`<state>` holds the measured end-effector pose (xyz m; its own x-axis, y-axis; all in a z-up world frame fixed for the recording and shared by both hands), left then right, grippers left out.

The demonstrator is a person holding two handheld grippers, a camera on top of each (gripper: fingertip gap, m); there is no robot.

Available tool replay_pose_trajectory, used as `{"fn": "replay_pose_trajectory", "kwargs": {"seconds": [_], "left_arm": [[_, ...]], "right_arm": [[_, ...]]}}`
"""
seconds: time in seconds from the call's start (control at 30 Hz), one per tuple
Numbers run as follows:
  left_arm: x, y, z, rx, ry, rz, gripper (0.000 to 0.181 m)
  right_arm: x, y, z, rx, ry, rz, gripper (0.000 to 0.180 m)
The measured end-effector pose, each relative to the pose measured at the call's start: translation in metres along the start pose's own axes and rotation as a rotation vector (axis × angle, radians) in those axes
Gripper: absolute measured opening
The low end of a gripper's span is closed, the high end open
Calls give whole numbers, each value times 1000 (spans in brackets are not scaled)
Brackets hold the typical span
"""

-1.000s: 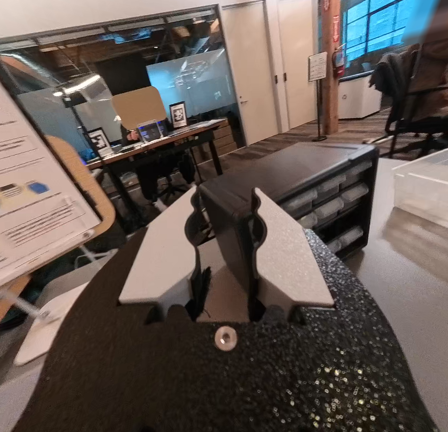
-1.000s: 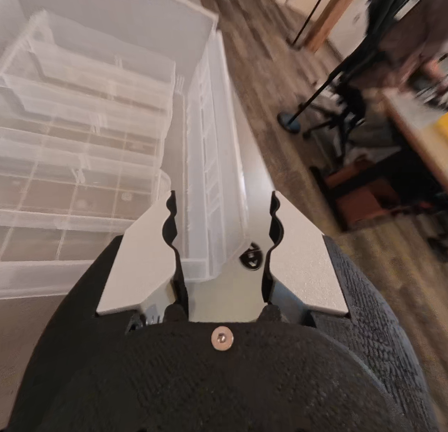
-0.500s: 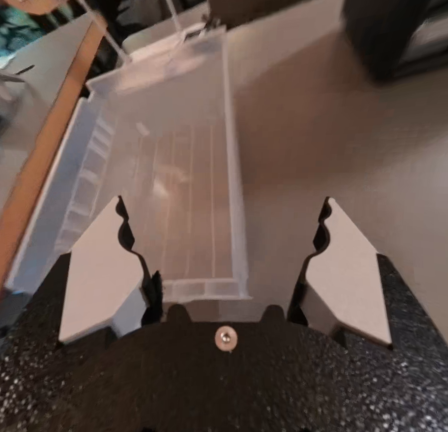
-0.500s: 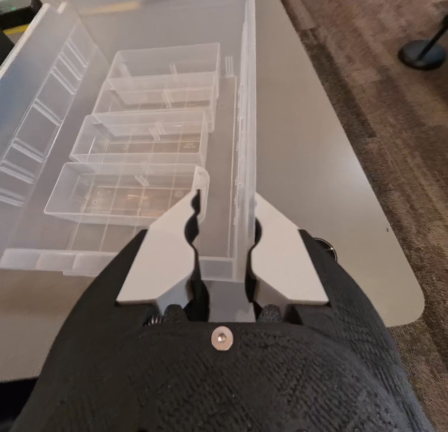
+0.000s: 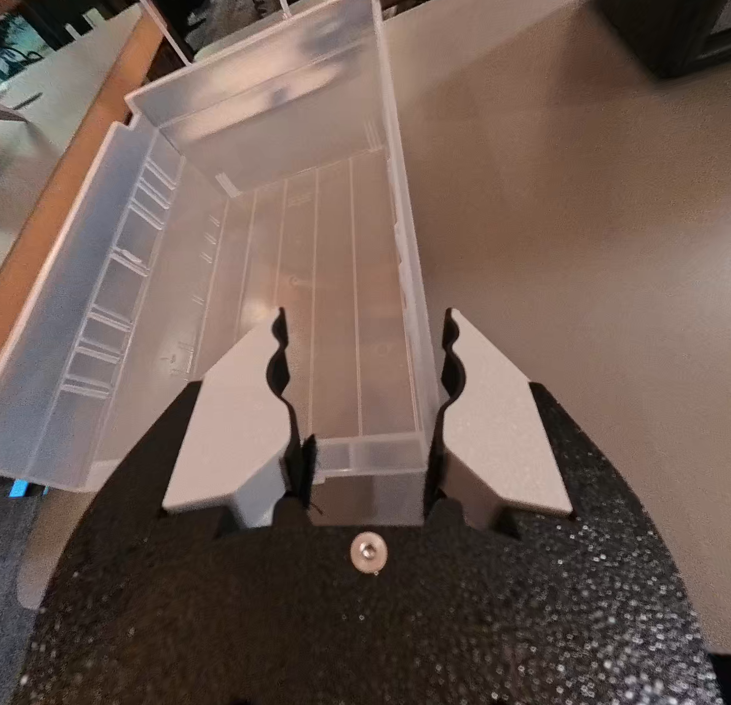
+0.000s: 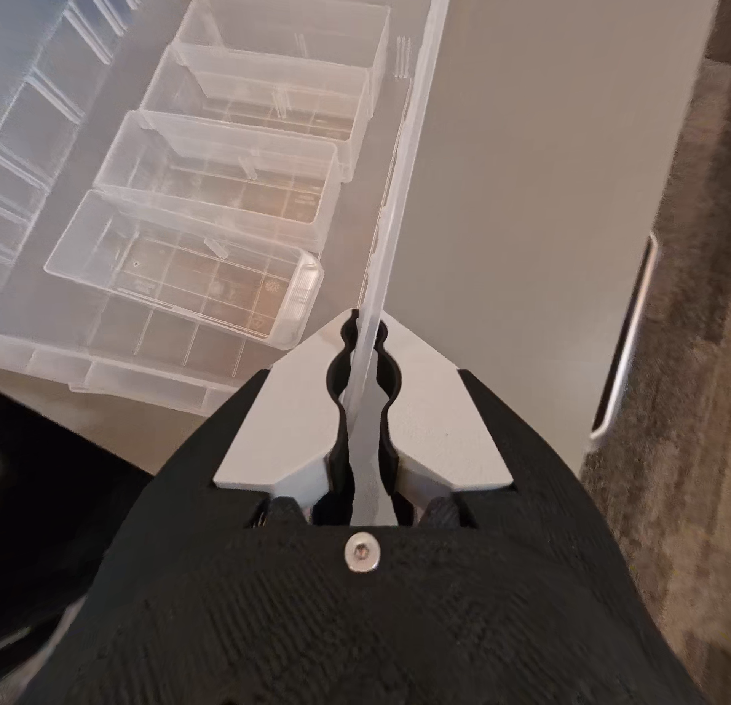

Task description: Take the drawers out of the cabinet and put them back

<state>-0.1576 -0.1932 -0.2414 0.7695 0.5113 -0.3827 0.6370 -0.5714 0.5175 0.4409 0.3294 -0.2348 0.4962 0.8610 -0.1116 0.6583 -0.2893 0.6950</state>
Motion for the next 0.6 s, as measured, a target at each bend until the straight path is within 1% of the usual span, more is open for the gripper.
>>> {"fn": "replay_pose_trajectory", "kwargs": {"seconds": [0.07, 0.13, 0.23, 0.27, 0.3, 0.33, 0.43, 0.5, 0.6], "left_arm": [[1, -6, 1, -35, 15, 31, 81], [4, -11, 2, -58, -11, 44, 71], [7, -14, -1, -61, -105, 1, 40], [7, -16, -2, -51, -135, -27, 24], [6, -17, -3, -42, -159, -57, 19], [5, -18, -3, -34, -165, -54, 19], [4, -19, -4, 2, -156, 2, 9], [5, -18, -4, 21, -165, 15, 6], [4, -14, 1, 47, -198, 38, 6]], "right_arm": [[4, -6, -7, -18, 77, -76, 5], [1, -13, -14, -37, 158, -141, 5], [-12, -25, -26, -54, 217, -229, 5], [-18, -30, -30, -58, 238, -255, 5], [-25, -35, -33, -63, 256, -281, 5], [-32, -41, -37, -69, 274, -309, 5], [-54, -59, -50, -82, 326, -389, 5], [-70, -70, -58, -97, 351, -428, 4], [-90, -76, -67, -145, 390, -405, 3]]}}
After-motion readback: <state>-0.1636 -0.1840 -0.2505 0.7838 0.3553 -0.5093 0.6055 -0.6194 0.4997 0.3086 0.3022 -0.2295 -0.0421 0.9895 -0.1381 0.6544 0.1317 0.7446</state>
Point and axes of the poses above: each gripper's, where its closed fingertips meet, y back along the fingers, z out of its underside, x = y × z across the jaws, the point moved 10 cm from there along y, back along the fingers, and after that the axes turned 6 degrees about -y, right-handed, at the moved point
